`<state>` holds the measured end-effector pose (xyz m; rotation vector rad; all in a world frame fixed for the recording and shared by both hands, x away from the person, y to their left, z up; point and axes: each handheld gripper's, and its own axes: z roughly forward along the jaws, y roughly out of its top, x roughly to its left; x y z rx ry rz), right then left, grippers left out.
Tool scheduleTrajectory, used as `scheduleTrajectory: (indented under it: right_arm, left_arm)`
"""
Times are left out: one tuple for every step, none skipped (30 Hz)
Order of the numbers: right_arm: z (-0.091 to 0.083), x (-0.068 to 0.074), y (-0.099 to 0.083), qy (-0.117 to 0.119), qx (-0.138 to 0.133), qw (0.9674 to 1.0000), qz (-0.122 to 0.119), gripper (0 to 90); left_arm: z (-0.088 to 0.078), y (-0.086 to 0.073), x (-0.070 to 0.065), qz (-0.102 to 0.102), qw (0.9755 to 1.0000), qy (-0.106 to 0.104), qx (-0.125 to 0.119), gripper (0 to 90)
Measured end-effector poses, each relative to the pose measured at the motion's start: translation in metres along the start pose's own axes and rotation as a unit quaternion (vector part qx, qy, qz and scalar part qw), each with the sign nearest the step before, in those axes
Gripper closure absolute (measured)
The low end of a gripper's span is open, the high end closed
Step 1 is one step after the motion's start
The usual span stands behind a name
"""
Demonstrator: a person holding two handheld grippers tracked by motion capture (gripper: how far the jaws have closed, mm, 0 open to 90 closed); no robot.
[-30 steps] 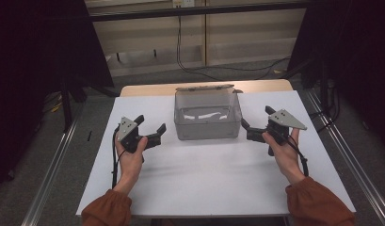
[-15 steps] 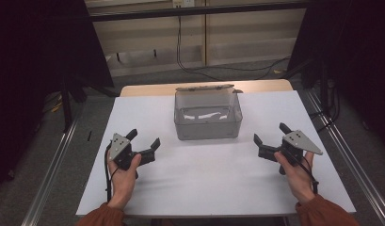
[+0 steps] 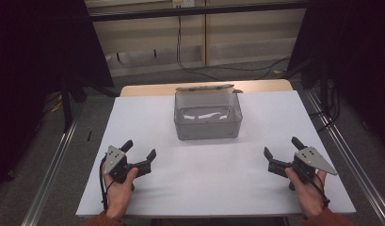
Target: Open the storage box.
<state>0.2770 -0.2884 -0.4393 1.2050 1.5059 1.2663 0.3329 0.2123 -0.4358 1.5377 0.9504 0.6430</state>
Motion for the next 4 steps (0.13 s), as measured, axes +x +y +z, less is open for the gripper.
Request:
scheduleTrajectory:
  right_arm:
    - [0.0010,0.0004,0.0000,0.001,-0.001,1.0000,-0.001,0.0]
    - [0.0021,0.0007,0.0000,0.000,-0.002,1.0000,-0.002,0.0]
    - [0.0033,0.0010,0.0001,0.001,-0.004,1.0000,0.000,0.0]
    - [0.0045,0.0015,0.0000,0.002,-0.004,1.0000,0.003,0.0]
  left_arm:
    - [-0.0003,0.0000,-0.0003,-0.001,1.0000,0.001,-0.001,3.4]
    - [-0.0003,0.0000,-0.0006,0.001,1.0000,0.002,0.000,3.5]
    - [0.0008,0.0003,-0.0010,0.004,1.0000,0.003,0.002,3.5]
    - [0.0013,0.0008,-0.0015,0.000,1.0000,0.004,0.001,3.5]
